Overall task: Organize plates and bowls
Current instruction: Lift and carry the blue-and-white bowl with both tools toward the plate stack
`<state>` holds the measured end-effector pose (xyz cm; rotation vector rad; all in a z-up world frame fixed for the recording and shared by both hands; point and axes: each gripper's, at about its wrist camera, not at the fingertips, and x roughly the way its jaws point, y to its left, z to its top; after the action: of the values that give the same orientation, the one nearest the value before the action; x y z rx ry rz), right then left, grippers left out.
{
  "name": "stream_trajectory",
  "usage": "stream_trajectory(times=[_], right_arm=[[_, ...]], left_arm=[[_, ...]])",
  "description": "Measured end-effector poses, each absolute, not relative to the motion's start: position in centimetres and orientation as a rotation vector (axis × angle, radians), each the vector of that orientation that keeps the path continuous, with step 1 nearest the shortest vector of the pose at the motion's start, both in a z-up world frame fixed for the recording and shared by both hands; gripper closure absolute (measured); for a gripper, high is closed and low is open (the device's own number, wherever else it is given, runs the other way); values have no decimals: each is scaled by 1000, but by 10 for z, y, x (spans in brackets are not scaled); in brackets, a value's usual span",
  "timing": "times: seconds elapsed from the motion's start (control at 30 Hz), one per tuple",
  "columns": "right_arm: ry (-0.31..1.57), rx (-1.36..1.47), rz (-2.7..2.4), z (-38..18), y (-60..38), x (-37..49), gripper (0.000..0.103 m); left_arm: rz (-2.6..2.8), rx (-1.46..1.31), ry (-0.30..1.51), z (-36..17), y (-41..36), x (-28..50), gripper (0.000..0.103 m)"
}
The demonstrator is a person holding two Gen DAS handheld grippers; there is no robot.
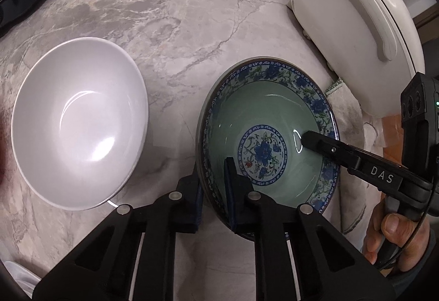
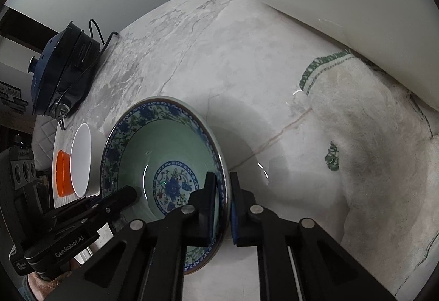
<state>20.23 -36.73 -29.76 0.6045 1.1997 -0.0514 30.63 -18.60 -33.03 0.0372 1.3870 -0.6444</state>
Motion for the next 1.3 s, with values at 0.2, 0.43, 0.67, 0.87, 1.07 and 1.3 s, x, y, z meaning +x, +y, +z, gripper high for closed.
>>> stream_trajectory(times=[0.2,0.43,0.67,0.87,1.07,1.3], right_arm=[[1197,591,-52,-295,-366,201,92],[1169,557,-50,-281,-360,198,93],[1117,527,-44,-252,-351,182,93],[1057,502,-48,-221,-339,160,93],[998,482,-42,-187,-322,125,93],[985,479,-34,-177,-299,83,93]], left_arm=[[-649,60,1377,-327,-188,304,91],[-651,55,1349,-312,-182,298,91],[-667,35,1314,-286,-170,282,91],[-688,47,1263,-253,-159,260,91],[-720,53,1226,-219,-139,225,90],[-741,75,1254,-218,-116,172,90]])
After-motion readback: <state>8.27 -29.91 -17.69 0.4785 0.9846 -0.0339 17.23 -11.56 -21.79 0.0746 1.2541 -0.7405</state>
